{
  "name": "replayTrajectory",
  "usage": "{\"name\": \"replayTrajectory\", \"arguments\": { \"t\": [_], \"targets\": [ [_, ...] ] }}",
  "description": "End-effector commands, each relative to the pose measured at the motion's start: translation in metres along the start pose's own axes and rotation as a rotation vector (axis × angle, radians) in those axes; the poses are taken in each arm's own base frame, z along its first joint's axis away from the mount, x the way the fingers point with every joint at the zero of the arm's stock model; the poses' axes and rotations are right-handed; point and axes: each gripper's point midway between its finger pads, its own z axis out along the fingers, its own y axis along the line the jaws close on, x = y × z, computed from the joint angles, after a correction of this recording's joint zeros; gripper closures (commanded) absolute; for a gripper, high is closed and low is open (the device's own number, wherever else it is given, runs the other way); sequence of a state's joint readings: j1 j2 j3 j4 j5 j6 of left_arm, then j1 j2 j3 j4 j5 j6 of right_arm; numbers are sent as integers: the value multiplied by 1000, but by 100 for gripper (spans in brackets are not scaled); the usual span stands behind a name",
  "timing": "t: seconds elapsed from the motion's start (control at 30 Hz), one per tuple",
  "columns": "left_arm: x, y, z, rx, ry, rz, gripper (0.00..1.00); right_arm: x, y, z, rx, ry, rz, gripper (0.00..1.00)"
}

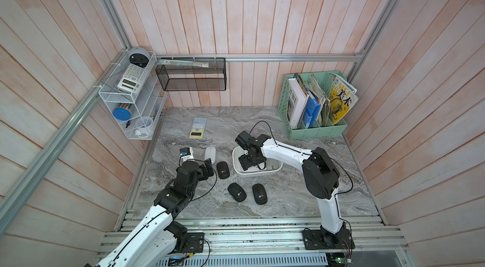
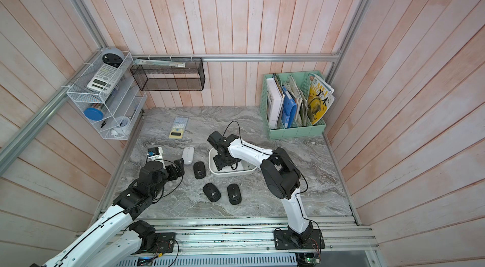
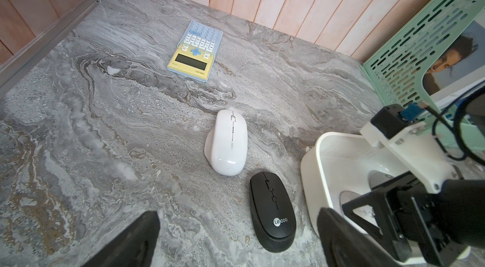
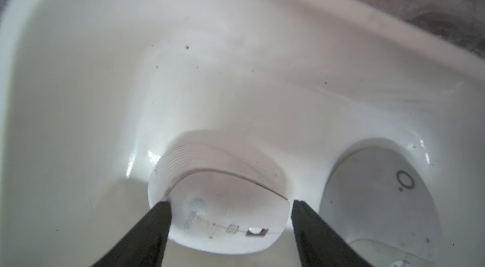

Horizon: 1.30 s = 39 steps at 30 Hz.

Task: Take out the mouse from the storage box
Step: Pick up the mouse from the storage box.

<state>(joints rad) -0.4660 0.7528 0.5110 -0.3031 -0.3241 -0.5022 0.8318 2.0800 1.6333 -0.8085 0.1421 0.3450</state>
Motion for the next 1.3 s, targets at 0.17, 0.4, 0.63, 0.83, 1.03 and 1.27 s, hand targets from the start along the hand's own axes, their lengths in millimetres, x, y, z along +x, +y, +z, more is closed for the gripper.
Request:
{"name": "replayTrajectory", "arguments": {
  "t": [0.17,0.4,0.63,0.83,1.03,1.27],
  "targets": [
    [0,2,2,-18,1,-4,0,-5,1,-26,-19,-66,-72,21],
    [-2,8,-1,-43,-23,-11,0,4,18,-27,-96,-79,-192,19],
    [1,9,4,-60,-9,0,0,8,22,0,-81,6,-256,19],
    [2,10,6,-68,-4,6,0,0,-2,15,10,25,-194,18],
    [3,10,8,-71,-1,9,0,-9,-21,19,8,16,-104,26],
    [5,11,10,-77,7,13,0,-14,-18,5,-24,-19,-89,19]
  ]
}}
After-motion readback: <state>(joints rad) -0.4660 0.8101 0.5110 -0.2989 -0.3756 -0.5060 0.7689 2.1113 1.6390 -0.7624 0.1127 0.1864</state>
